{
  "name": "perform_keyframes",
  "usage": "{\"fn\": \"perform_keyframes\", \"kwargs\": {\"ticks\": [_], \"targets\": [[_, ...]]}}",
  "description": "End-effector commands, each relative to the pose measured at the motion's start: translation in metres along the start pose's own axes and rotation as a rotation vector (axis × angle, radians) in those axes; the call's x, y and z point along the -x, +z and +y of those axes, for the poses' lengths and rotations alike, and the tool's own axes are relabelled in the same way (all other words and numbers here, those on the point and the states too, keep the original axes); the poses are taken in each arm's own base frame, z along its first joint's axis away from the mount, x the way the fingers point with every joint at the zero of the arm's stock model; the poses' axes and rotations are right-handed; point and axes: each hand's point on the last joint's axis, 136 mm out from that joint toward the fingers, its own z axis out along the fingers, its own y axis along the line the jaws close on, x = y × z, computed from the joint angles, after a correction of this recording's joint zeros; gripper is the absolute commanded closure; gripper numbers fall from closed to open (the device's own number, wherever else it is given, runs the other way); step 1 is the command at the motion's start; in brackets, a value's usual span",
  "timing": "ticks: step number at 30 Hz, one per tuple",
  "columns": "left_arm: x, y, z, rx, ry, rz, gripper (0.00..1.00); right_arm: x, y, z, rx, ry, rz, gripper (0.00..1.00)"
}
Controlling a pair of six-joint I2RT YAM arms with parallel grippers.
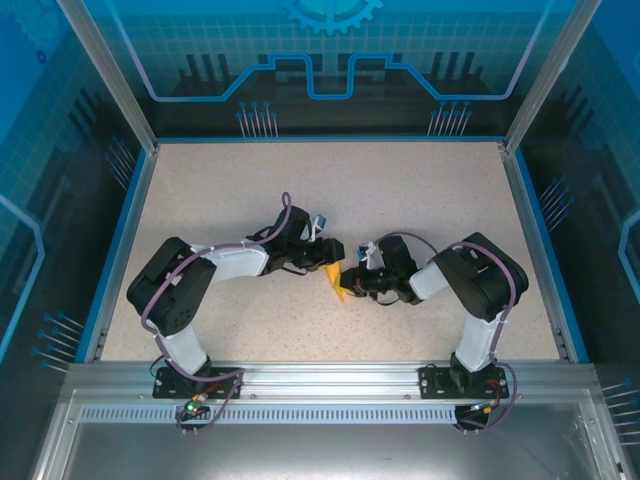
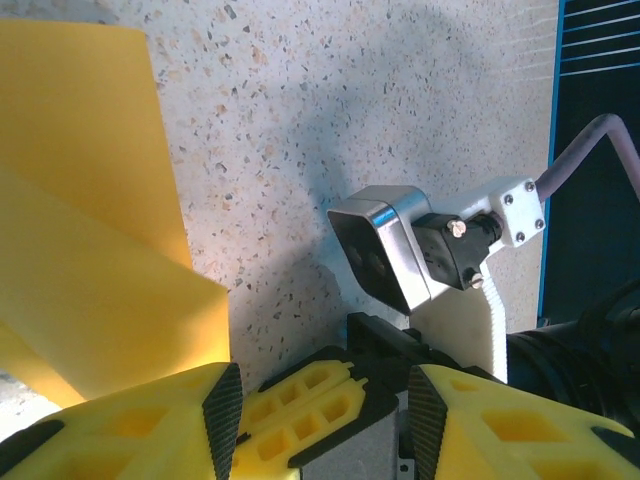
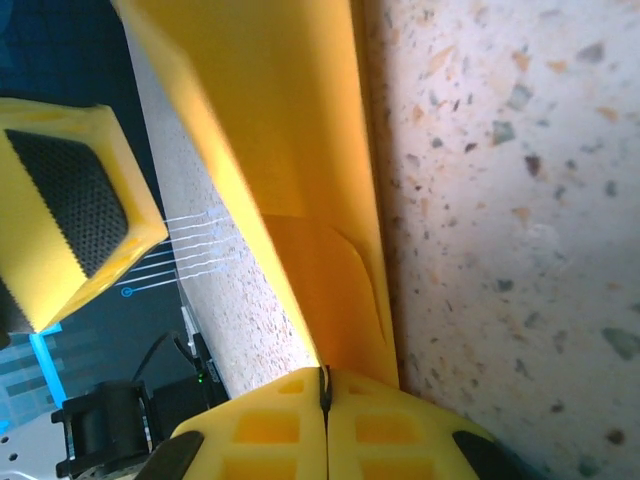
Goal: Fold a paper plane with a square sheet of paper (pick it up from the middle)
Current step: Fold the wing for the fifth time at the center of the table.
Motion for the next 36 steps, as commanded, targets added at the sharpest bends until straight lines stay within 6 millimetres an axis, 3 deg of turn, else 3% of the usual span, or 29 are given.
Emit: {"fn": "perform_keyframes", "kwargs": {"ticks": [1,13,19,23,29,32,36], "targets": [[-0.001,0.006,0.001,-0.015,0.009,0.004,0.49,-0.004,0.003,-0.002,0.014,0.029,0.017,0.94],[-0.005,0.013,0.011,-0.007,0.015,0.009,0.48,-0.004,0.001,-0.012,-0.007,0.075,0.012,0.94],[-0.007,0.003,0.001,-0.047,0.033,-0.012,0.45,-0.003,0.0,-0.015,-0.018,0.088,0.007,0.94],[-0.007,-0.006,0.004,-0.018,0.036,-0.038,0.56,-0.002,0.0,-0.015,-0.018,0.086,0.006,0.94],[-0.006,0.004,0.014,0.004,0.007,-0.03,0.76,-0.002,0.0,-0.014,-0.017,0.081,0.009,0.94],[-0.005,0.007,0.018,0.014,-0.016,-0.027,0.97,-0.003,0.0,-0.015,-0.022,0.081,0.011,0.94],[-0.004,0.005,0.022,0.042,-0.039,-0.043,1.0,-0.002,0.0,-0.016,-0.026,0.08,0.01,0.94]]}}
